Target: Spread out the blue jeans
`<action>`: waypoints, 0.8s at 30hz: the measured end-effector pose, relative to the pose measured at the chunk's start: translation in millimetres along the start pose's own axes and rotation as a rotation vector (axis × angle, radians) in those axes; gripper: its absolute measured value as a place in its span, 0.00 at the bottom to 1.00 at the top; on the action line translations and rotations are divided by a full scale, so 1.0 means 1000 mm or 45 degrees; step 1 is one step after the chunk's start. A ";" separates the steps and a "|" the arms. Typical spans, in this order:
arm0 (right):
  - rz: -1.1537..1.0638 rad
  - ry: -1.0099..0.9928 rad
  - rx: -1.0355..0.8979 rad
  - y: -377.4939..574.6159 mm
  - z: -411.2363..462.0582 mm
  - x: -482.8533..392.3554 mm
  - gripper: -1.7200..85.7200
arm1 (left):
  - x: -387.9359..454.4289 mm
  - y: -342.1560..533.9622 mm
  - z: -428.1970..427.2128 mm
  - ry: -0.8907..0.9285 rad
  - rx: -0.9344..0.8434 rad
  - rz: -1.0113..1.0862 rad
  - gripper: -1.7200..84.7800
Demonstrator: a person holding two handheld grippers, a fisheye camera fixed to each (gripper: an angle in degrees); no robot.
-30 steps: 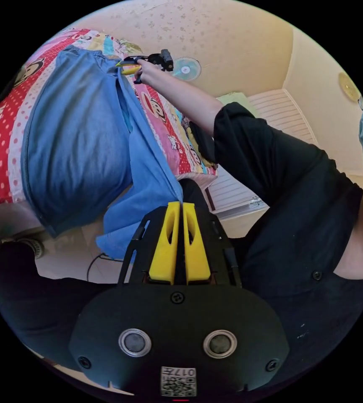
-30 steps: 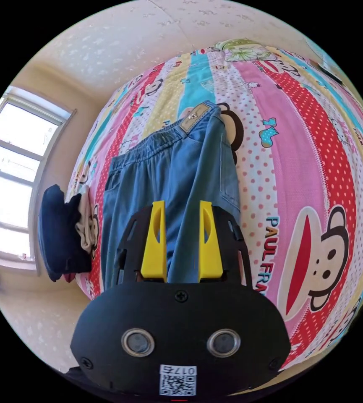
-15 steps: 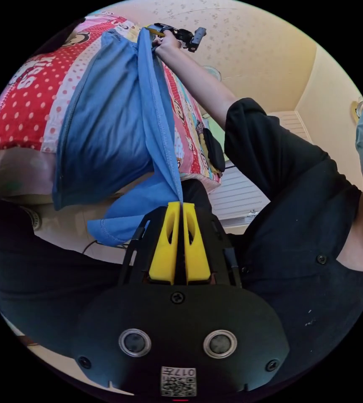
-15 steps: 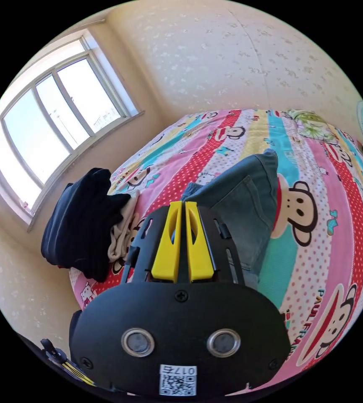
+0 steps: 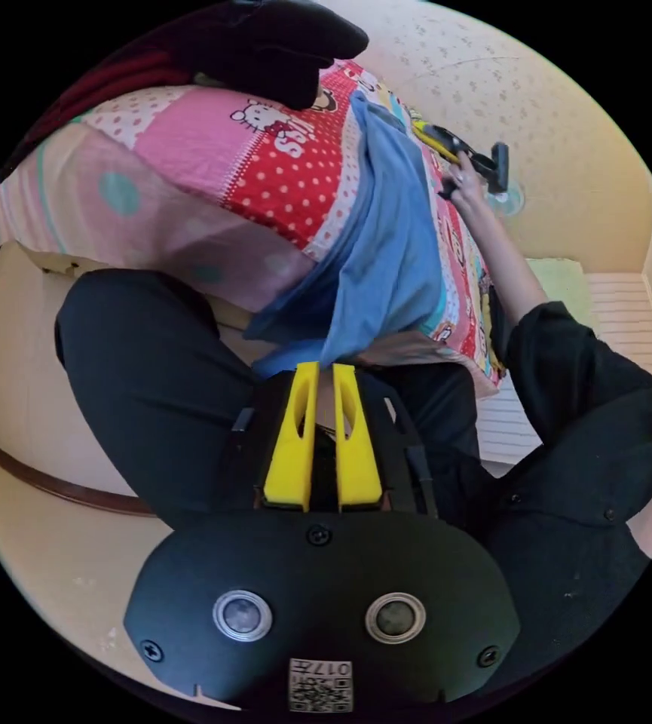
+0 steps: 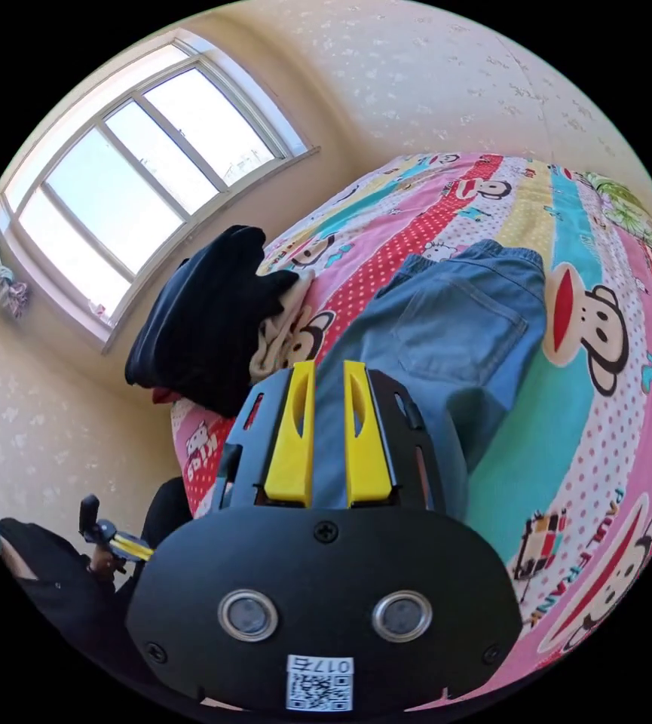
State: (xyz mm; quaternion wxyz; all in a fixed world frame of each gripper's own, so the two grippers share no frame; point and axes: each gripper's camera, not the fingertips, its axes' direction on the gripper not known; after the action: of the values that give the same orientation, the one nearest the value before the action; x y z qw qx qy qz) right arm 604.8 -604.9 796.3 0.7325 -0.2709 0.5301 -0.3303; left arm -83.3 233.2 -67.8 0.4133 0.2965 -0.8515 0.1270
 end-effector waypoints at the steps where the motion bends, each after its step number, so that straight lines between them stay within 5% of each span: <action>1: 0.003 0.018 -0.021 0.028 -0.023 0.003 0.10 | 0.000 -0.004 0.000 -0.003 0.003 0.004 0.14; 7: 0.222 0.083 0.021 0.198 -0.121 0.025 0.14 | 0.028 -0.077 0.006 0.192 0.142 0.270 0.16; 11: 0.445 -0.190 0.113 0.295 -0.139 0.026 0.15 | 0.062 -0.135 0.024 0.092 0.244 0.352 0.15; 24: 0.545 -0.260 0.308 0.320 -0.186 -0.019 0.14 | 0.090 -0.140 0.078 -0.081 0.312 0.236 0.08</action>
State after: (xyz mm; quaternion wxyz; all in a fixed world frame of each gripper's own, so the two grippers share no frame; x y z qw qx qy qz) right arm 485.4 -395.4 514.4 0.8624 -0.0948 0.4553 -0.1998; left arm -90.3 50.0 -51.1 0.3334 0.2687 -0.8660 0.2582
